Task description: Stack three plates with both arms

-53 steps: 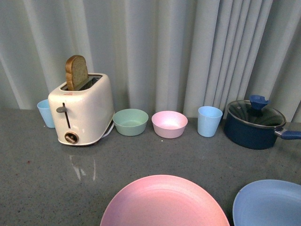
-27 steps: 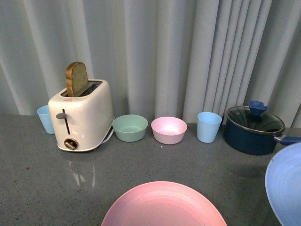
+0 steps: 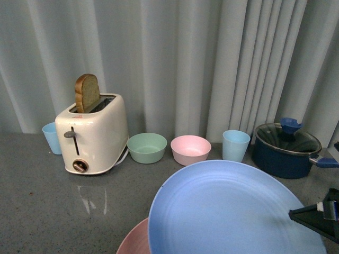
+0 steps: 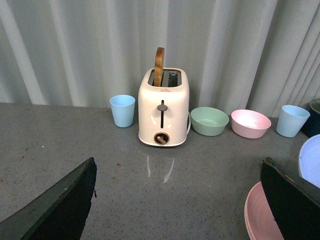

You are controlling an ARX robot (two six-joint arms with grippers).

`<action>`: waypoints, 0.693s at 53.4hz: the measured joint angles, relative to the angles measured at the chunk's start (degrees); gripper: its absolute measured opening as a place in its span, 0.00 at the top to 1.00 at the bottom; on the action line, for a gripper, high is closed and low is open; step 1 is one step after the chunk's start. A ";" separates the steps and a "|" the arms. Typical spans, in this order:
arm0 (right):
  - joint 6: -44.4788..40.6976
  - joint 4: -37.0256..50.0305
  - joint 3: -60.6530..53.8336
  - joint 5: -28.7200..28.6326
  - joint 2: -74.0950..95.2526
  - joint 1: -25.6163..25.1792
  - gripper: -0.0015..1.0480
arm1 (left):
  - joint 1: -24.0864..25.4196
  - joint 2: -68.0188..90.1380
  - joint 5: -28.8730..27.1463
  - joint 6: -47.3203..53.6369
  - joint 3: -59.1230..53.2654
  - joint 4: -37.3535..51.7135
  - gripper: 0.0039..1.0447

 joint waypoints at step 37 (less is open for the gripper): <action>-0.48 -3.34 5.51 4.98 7.80 7.82 0.97 | 0.00 0.00 0.00 -0.02 0.00 0.00 0.06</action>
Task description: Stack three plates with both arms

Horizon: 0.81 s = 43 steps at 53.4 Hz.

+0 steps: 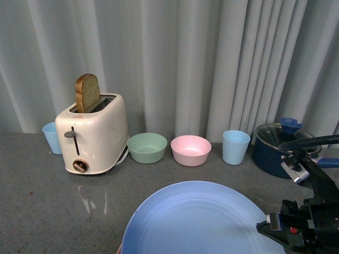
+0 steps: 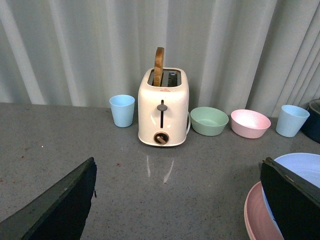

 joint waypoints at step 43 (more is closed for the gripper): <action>-0.90 -2.67 1.49 -0.87 -1.64 -0.57 0.34 | 0.00 0.00 0.00 0.02 0.00 0.00 0.06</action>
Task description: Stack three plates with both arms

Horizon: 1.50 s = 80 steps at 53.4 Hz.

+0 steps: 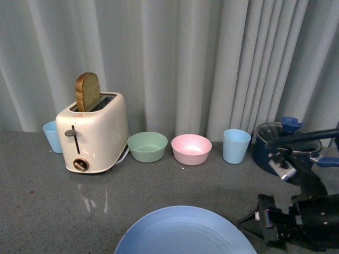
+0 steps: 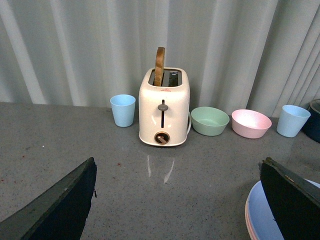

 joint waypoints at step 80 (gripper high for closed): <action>-8.63 26.95 -43.12 28.52 -63.58 -5.73 0.97 | 0.00 -0.04 -0.02 0.07 0.00 -0.02 0.06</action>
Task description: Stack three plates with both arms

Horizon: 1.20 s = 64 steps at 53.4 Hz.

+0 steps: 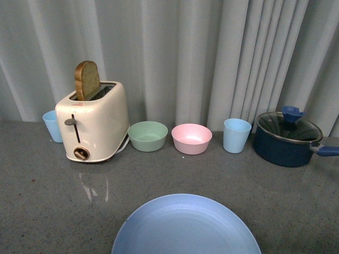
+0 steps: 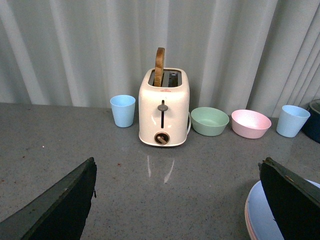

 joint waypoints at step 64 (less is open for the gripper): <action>0.00 -31.41 -0.68 0.00 -33.48 0.00 0.97 | 0.00 0.00 0.00 0.00 0.00 0.00 0.06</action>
